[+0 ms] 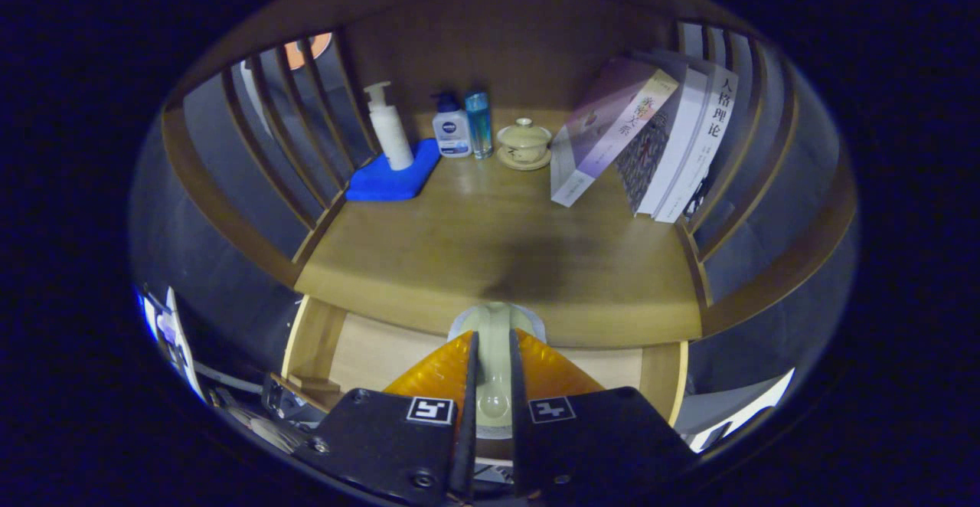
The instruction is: Pull open the drawer, take out the items inside it, and place them on the countertop above the cabinet.
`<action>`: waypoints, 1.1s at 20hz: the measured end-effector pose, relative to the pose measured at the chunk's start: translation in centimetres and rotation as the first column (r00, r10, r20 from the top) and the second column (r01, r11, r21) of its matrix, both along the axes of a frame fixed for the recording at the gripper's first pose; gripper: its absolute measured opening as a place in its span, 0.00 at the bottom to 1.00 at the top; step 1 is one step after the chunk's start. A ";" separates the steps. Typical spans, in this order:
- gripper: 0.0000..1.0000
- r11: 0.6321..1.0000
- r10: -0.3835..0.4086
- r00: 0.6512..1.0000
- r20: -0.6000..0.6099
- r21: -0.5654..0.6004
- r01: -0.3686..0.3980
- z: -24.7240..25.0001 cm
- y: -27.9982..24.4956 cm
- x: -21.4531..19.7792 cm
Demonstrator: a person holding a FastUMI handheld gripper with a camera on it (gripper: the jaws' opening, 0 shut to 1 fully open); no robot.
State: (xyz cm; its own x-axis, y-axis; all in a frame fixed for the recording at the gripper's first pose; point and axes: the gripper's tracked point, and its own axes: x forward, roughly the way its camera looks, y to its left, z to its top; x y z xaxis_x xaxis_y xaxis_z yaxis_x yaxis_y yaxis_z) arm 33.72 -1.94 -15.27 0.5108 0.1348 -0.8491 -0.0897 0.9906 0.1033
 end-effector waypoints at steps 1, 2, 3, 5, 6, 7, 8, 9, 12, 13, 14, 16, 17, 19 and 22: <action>0.22 1.000 -0.012 1.000 -0.005 0.005 0.012 -0.3 0.1 0.8; 0.23 1.000 -0.024 1.000 -0.007 0.005 0.025 -0.6 0.1 1.6; 0.23 0.999 -0.040 0.999 -0.009 0.010 0.040 -0.9 0.0 2.6; 0.22 0.998 -0.065 0.998 -0.022 0.024 0.065 -1.5 0.3 4.1; 0.22 0.997 -0.068 0.997 -0.025 0.024 0.069 -2.0 0.3 4.7; 0.22 0.996 -0.080 0.997 -0.024 0.026 0.080 -2.3 0.4 5.5; 0.22 0.996 -0.087 0.996 -0.022 0.030 0.088 -2.5 0.5 5.9; 0.22 0.996 -0.089 0.996 -0.015 0.031 0.089 -2.7 0.6 6.5; 0.22 0.995 -0.092 0.996 -0.007 0.029 0.093 -3.3 0.7 7.2; 0.23 0.996 -0.086 0.996 -0.026 0.020 0.087 -3.8 0.7 6.9; 0.23 0.996 -0.086 0.995 -0.045 0.018 0.086 -4.4 0.8 6.6; 0.23 0.996 -0.085 0.995 -0.045 0.031 0.087 -4.7 1.0 6.8; 0.22 0.996 -0.085 0.995 -0.046 0.032 0.086 -4.8 0.9 6.8; 0.23 0.994 -0.092 0.995 -0.033 0.051 0.094 -4.6 0.9 6.9; 0.34 0.991 -0.105 0.994 -0.002 0.087 0.105 -4.3 0.7 6.9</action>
State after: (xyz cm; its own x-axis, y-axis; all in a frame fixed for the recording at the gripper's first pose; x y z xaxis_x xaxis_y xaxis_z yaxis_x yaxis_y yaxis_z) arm 40.63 -1.25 -19.58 0.5286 0.1533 -0.8350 0.0140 0.9819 0.1891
